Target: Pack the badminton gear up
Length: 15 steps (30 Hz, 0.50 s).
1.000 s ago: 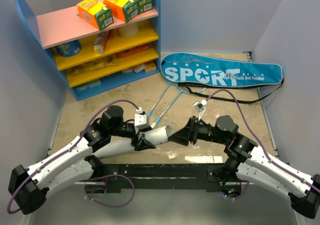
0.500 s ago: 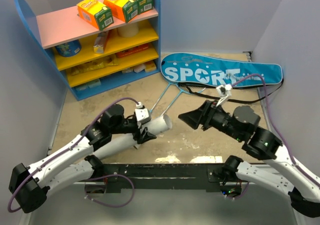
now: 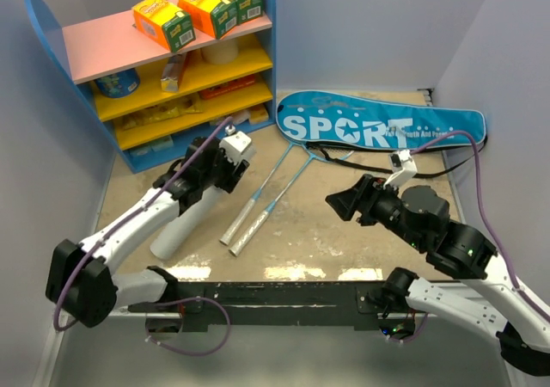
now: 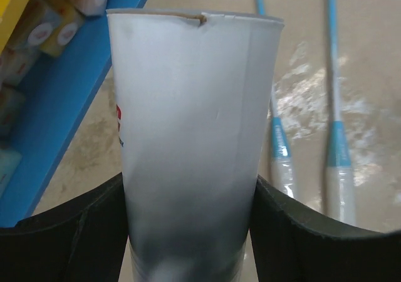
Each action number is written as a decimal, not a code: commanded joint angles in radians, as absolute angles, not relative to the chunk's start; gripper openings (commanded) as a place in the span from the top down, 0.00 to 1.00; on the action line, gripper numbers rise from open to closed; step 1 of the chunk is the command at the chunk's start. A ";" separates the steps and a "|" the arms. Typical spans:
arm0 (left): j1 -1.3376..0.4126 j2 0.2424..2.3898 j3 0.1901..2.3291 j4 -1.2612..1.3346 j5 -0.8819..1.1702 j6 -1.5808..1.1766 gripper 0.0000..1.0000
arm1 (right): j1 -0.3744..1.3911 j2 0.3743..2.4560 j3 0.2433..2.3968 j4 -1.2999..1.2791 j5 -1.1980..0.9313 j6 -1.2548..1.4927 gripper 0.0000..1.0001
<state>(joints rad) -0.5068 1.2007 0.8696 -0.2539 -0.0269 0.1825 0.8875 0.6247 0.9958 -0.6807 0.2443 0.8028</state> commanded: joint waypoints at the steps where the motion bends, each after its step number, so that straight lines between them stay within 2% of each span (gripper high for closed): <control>1: -0.488 1.334 0.939 -0.255 -0.239 0.297 1.00 | 0.890 0.638 0.965 -0.675 0.241 0.779 0.28; 10: -0.316 1.557 0.965 -0.275 -0.348 0.230 0.98 | 0.890 0.635 0.896 -0.646 0.187 0.775 0.27; 11: -0.299 1.568 0.966 -0.293 -0.324 0.203 0.91 | 0.890 0.629 0.890 -0.646 0.183 0.773 0.27; 12: -0.290 1.578 0.974 -0.307 -0.299 0.187 0.79 | 0.890 0.624 0.885 -0.646 0.176 0.773 0.27; 13: -0.270 1.591 0.976 -0.319 -0.279 0.170 0.75 | 0.890 0.623 0.881 -0.649 0.175 0.772 0.27; 14: -0.261 1.594 0.974 -0.328 -0.244 0.140 0.66 | 0.890 0.624 0.879 -0.652 0.175 0.769 0.26; 15: -0.250 1.597 0.971 -0.336 -0.224 0.124 0.63 | 0.890 0.623 0.879 -0.656 0.175 0.765 0.26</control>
